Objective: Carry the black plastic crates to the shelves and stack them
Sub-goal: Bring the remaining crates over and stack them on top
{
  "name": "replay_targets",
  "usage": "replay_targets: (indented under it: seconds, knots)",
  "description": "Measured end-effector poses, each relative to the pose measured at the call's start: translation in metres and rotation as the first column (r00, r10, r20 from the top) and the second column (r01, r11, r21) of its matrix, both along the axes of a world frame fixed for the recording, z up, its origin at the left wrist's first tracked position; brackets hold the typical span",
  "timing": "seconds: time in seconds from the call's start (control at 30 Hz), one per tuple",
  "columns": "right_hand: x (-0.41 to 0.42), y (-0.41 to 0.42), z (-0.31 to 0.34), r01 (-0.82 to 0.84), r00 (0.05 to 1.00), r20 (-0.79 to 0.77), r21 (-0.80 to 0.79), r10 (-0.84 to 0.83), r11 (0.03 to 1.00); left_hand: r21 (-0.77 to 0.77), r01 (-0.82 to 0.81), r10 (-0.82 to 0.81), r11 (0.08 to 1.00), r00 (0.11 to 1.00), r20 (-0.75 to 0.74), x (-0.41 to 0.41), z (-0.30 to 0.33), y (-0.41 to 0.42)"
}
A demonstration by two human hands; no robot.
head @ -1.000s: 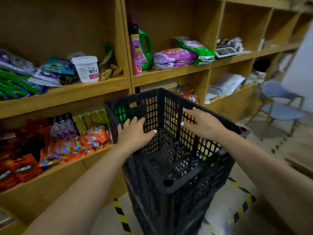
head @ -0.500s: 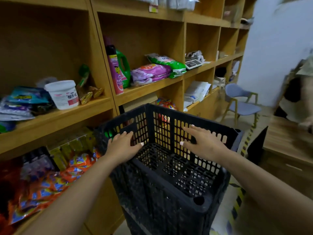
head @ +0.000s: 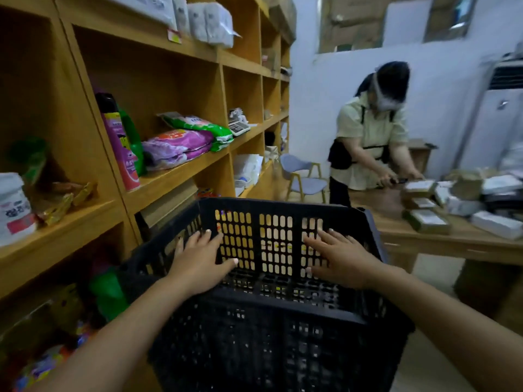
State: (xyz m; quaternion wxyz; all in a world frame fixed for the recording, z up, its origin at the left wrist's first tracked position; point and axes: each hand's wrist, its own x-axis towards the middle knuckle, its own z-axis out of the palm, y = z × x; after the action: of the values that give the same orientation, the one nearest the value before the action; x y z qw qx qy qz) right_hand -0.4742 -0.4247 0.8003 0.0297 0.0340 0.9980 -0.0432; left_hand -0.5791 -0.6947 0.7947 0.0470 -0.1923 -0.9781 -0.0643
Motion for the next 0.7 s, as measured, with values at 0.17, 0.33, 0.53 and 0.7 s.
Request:
replay_targets:
  seconds: [0.17, 0.33, 0.53, 0.7]
  knots:
    - [0.032, -0.024, 0.006, 0.177, 0.983, 0.045, 0.03, -0.178, 0.984, -0.046, 0.098, -0.098, 0.994, 0.995, -0.019, -0.022, -0.003, -0.035]
    - [0.042, -0.054, 0.005, 0.321, 0.947, 0.014, -0.046, -0.32, 0.946, -0.003, 0.219, -0.218, 0.976, 0.974, 0.066, -0.02, 0.001, -0.044]
    - [0.039, -0.075, 0.005, 0.388, 0.92, -0.026, -0.081, -0.391, 0.918, -0.001, 0.235, -0.234, 0.972, 0.969, 0.083, -0.031, 0.003, -0.057]
    - [0.033, -0.048, 0.008, 0.526, 0.849, -0.064, 0.018, -0.524, 0.85, -0.131, 0.116, -0.109, 0.985, 0.992, 0.061, -0.066, 0.008, -0.066]
